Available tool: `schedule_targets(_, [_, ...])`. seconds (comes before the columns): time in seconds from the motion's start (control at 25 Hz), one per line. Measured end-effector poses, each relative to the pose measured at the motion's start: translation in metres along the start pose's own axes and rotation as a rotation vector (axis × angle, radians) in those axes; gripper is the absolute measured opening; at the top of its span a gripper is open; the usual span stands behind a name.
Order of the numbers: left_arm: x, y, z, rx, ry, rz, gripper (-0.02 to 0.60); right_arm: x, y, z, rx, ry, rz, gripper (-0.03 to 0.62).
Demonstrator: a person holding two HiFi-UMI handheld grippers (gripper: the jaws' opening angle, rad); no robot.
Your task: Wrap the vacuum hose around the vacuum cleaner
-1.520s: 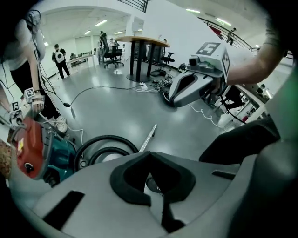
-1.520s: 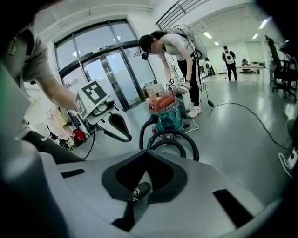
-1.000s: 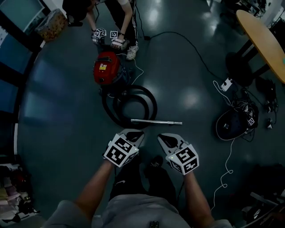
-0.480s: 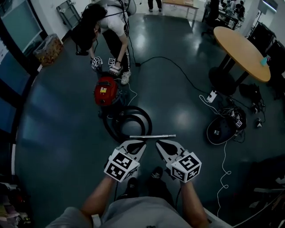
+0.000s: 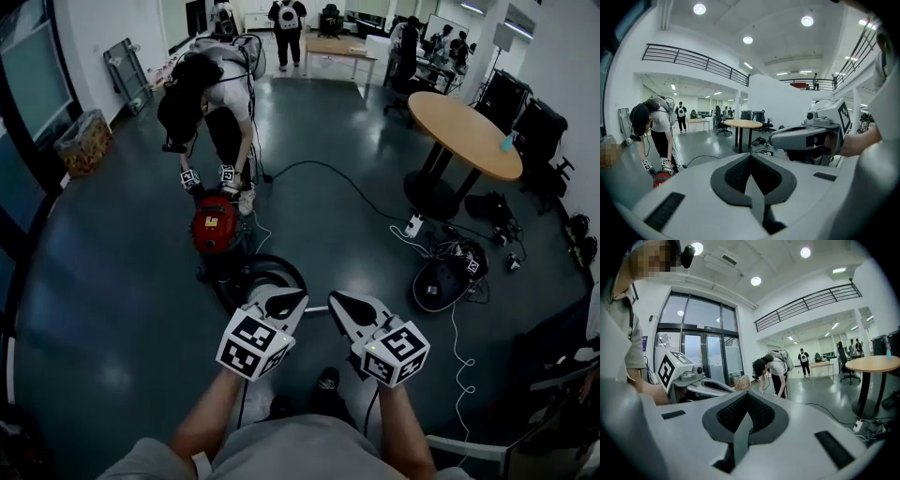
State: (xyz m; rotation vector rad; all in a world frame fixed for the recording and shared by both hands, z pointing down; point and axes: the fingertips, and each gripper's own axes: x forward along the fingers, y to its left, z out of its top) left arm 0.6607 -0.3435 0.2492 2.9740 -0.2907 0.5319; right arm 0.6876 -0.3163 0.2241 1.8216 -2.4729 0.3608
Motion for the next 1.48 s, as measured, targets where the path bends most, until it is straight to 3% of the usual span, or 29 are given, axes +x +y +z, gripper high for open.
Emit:
schedule_targets(0.32, [-0.046, -0.023, 0.027, 0.051, -0.100, -0.031, 0.006, -0.023, 0.047, 0.037, 0.017, -0.130, -0.028, 0.006])
schedule_targets(0.56, [-0.058, -0.036, 0.039, 0.071, -0.140, -0.049, 0.007, -0.033, 0.058, 0.048, -0.009, -0.148, -0.045, 0.006])
schedule_targets(1.48, [-0.059, -0.041, 0.045, 0.103, -0.159, -0.045, 0.008, -0.038, 0.059, 0.057, -0.042, -0.183, -0.041, 0.006])
